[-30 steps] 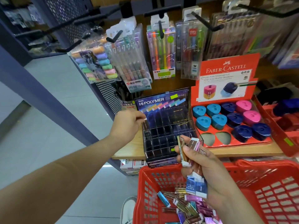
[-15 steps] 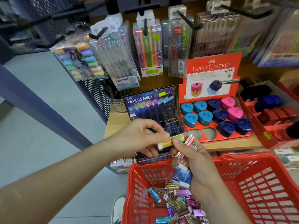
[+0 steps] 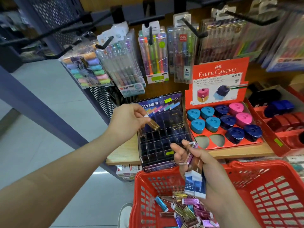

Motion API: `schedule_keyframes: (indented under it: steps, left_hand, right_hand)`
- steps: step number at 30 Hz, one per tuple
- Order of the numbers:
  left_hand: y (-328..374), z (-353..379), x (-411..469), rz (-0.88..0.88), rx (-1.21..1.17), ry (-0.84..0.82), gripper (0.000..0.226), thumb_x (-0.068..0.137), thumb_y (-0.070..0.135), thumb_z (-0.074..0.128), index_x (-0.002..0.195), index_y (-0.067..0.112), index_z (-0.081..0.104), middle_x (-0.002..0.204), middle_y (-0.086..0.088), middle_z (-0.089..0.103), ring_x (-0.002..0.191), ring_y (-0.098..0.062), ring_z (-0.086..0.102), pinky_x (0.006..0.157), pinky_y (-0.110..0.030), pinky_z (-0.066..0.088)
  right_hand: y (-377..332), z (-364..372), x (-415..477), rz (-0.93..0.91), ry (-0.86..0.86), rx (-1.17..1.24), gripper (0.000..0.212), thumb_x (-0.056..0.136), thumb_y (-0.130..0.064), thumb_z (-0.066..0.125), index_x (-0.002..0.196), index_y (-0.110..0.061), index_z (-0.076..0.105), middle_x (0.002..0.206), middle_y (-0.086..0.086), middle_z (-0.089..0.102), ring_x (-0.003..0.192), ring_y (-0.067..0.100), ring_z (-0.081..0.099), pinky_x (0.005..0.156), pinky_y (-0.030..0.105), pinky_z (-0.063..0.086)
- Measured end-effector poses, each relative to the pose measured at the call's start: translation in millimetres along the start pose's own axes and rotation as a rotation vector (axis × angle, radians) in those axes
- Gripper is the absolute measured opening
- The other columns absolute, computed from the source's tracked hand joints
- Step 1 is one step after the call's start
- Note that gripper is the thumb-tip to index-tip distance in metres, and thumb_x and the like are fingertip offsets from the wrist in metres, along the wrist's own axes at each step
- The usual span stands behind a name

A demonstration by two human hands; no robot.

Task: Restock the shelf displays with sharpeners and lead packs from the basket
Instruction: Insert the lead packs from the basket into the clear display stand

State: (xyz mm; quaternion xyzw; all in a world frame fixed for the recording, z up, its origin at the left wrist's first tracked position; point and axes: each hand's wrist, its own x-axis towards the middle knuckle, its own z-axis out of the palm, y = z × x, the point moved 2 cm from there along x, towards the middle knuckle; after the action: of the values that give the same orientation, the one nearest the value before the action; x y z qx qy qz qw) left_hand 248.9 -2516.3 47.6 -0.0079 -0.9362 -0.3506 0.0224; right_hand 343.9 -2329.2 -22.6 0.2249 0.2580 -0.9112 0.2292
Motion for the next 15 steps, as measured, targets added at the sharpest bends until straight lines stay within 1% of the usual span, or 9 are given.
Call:
schedule_keyframes:
  steps: [2,5,6,7,9,10,12,13,15]
  left_hand:
    - [0.7,4.3,8.1,0.059,0.12,0.047,0.009,0.079,0.023,0.077,0.082,0.018,0.07,0.069,0.01,0.066,0.065,-0.007,0.064,0.072,-0.024,0.054]
    - [-1.6,12.2,15.2,0.111,0.227,0.051,0.01,0.083,0.025,0.073,0.09,0.018,0.072,0.075,0.009,0.065,0.072,-0.009,0.062,0.076,-0.026,0.052]
    - [-2.9,14.8,16.2,0.121,0.259,0.042,0.011,0.084,0.026,0.072,0.092,0.018,0.072,0.078,0.007,0.067,0.074,-0.011,0.063,0.078,-0.028,0.053]
    - [-5.2,17.1,17.0,0.13,0.287,0.032,0.012,0.084,0.027,0.071,0.093,0.019,0.073,0.082,0.005,0.069,0.077,-0.013,0.064,0.08,-0.032,0.053]
    - [-9.1,21.1,17.6,0.156,0.344,0.003,0.014,0.087,0.028,0.068,0.097,0.019,0.074,0.091,0.001,0.073,0.084,-0.018,0.065,0.083,-0.037,0.053]
    - [-10.0,22.7,17.8,0.18,0.376,-0.011,0.016,0.089,0.027,0.065,0.099,0.019,0.074,0.096,0.0,0.073,0.088,-0.02,0.066,0.084,-0.038,0.052]
    - [-10.8,26.0,19.7,0.254,0.442,-0.027,0.019,0.093,0.025,0.059,0.105,0.019,0.073,0.105,-0.002,0.072,0.098,-0.025,0.065,0.088,-0.04,0.051]
    - [-10.3,28.0,20.7,0.295,0.478,-0.029,0.021,0.094,0.024,0.056,0.106,0.019,0.073,0.106,-0.004,0.072,0.099,-0.027,0.065,0.087,-0.041,0.051]
    - [-7.7,31.8,20.8,0.329,0.532,-0.045,0.022,0.096,0.023,0.053,0.109,0.017,0.07,0.102,-0.006,0.072,0.096,-0.028,0.065,0.085,-0.039,0.051]
  right_hand:
    - [-2.5,-1.1,4.9,0.002,0.032,-0.051,0.051,0.063,-0.018,0.08,0.108,-0.003,0.061,0.082,0.015,0.074,0.062,0.024,0.071,0.042,0.029,0.052]
    - [-2.0,-5.3,-2.2,-0.063,0.017,-0.01,0.061,0.041,-0.015,0.091,0.098,-0.006,0.074,0.083,0.017,0.07,0.069,0.029,0.072,0.04,0.03,0.05]
    - [-1.1,-5.2,-7.6,-0.077,0.008,-0.021,0.058,0.043,-0.015,0.089,0.098,-0.007,0.075,0.082,0.017,0.069,0.072,0.03,0.072,0.042,0.03,0.051]
    - [-1.6,-5.5,-11.9,-0.085,-0.001,-0.039,0.05,0.053,-0.014,0.085,0.101,-0.007,0.074,0.082,0.017,0.068,0.074,0.029,0.072,0.043,0.029,0.052]
    - [-2.9,-4.7,-19.1,-0.12,-0.011,-0.083,0.03,0.078,-0.007,0.067,0.108,-0.004,0.069,0.086,0.019,0.07,0.078,0.028,0.072,0.045,0.026,0.053]
    - [-4.1,-4.0,-20.9,-0.139,-0.014,-0.099,0.027,0.084,-0.005,0.06,0.109,-0.003,0.066,0.089,0.02,0.071,0.079,0.027,0.072,0.046,0.024,0.053]
    - [-5.0,-3.9,-23.6,-0.17,-0.024,-0.128,0.029,0.081,-0.004,0.059,0.109,0.0,0.066,0.093,0.023,0.072,0.076,0.025,0.072,0.044,0.022,0.052]
    - [-5.5,-3.6,-24.4,-0.182,-0.016,-0.157,0.031,0.077,-0.004,0.061,0.107,0.001,0.067,0.094,0.023,0.072,0.074,0.023,0.072,0.044,0.023,0.052]
    - [-6.3,-2.9,-25.2,-0.197,0.01,-0.203,0.035,0.073,-0.005,0.063,0.107,0.002,0.068,0.094,0.022,0.073,0.07,0.022,0.07,0.043,0.023,0.05]
